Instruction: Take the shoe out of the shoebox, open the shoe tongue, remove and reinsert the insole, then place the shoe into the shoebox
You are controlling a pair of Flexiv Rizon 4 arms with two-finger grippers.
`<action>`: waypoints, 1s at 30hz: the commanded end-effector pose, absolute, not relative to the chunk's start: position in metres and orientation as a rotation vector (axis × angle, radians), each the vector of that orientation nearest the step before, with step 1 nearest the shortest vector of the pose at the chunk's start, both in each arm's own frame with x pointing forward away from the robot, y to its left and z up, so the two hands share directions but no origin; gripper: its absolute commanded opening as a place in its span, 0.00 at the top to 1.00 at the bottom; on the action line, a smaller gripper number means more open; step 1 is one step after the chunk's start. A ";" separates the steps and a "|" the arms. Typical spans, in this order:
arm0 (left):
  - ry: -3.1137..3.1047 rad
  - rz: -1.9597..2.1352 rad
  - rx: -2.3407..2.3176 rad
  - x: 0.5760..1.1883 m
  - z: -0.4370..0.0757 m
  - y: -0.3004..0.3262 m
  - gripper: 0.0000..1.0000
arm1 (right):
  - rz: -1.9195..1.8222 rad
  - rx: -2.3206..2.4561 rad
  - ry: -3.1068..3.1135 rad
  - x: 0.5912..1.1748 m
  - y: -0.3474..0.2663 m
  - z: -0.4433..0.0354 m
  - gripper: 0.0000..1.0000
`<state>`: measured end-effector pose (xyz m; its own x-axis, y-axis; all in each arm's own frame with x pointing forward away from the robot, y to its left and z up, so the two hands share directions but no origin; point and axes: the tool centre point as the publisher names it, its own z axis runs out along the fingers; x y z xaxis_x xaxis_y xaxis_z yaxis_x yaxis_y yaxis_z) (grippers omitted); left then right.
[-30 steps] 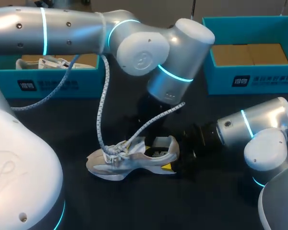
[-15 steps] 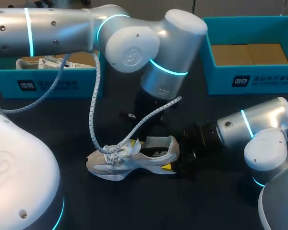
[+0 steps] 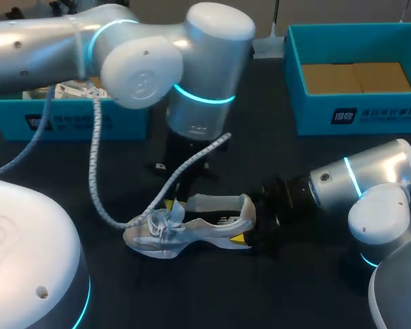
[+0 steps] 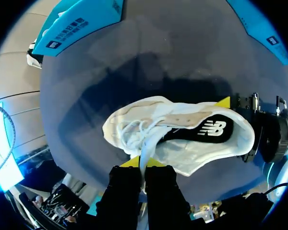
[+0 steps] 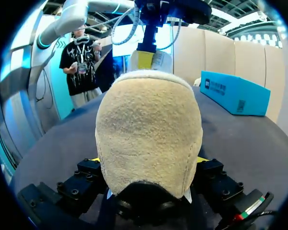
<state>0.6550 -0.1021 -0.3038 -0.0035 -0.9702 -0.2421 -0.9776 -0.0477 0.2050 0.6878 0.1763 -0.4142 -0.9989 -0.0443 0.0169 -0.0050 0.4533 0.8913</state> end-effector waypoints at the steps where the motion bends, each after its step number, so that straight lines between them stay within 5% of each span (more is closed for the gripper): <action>1: 2.264 0.092 -2.432 0.647 -0.297 -0.066 1.00 | -1.613 0.043 -2.651 0.688 0.177 -0.413 1.00; 23: 2.230 0.212 -2.419 0.644 -0.376 -0.032 1.00 | -1.613 0.043 -2.651 0.688 0.177 -0.413 1.00; 30: 2.204 0.236 -2.404 0.644 -0.375 -0.020 0.56 | -1.613 0.043 -2.651 0.688 0.177 -0.413 1.00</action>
